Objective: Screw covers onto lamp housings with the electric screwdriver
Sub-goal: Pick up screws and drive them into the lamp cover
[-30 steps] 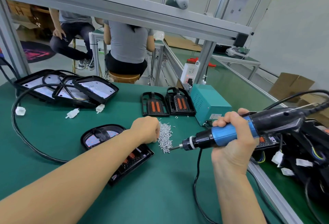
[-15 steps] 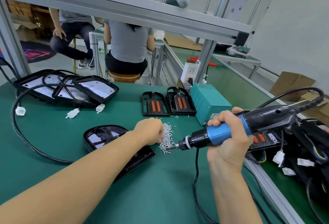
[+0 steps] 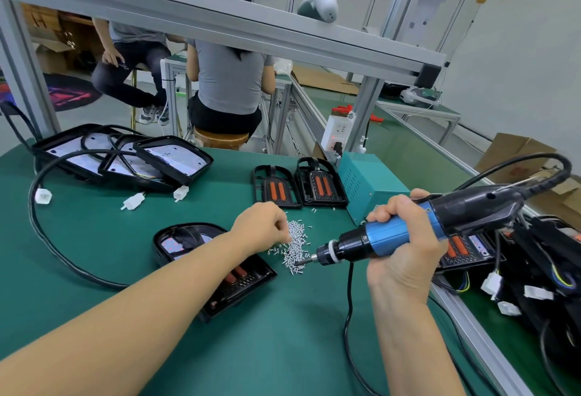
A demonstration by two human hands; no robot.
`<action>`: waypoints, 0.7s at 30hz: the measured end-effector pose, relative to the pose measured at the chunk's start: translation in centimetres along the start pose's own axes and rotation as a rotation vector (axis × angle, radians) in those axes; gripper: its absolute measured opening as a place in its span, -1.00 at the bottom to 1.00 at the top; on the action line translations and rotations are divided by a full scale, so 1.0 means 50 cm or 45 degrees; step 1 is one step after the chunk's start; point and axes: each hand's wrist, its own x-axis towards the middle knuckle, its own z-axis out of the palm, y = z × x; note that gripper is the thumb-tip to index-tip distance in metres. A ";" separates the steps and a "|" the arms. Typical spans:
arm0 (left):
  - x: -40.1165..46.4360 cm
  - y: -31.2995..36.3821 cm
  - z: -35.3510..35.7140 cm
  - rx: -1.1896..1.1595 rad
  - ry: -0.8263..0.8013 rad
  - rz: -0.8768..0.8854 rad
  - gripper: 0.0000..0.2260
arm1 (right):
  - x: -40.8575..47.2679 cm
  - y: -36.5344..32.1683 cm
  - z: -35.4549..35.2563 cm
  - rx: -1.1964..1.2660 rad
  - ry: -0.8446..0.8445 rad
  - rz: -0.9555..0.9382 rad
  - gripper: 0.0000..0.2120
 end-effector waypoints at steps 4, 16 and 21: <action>-0.038 -0.009 -0.039 -0.613 -0.007 -0.064 -0.90 | -0.001 -0.010 0.013 0.037 0.007 -0.010 -0.78; -0.193 -0.080 -0.086 -1.143 0.062 -0.127 -0.89 | -0.034 0.016 0.111 0.239 -0.048 0.101 -0.76; -0.232 -0.105 -0.116 -1.031 0.160 -0.036 -0.85 | -0.061 0.044 0.154 0.285 -0.121 0.181 -0.78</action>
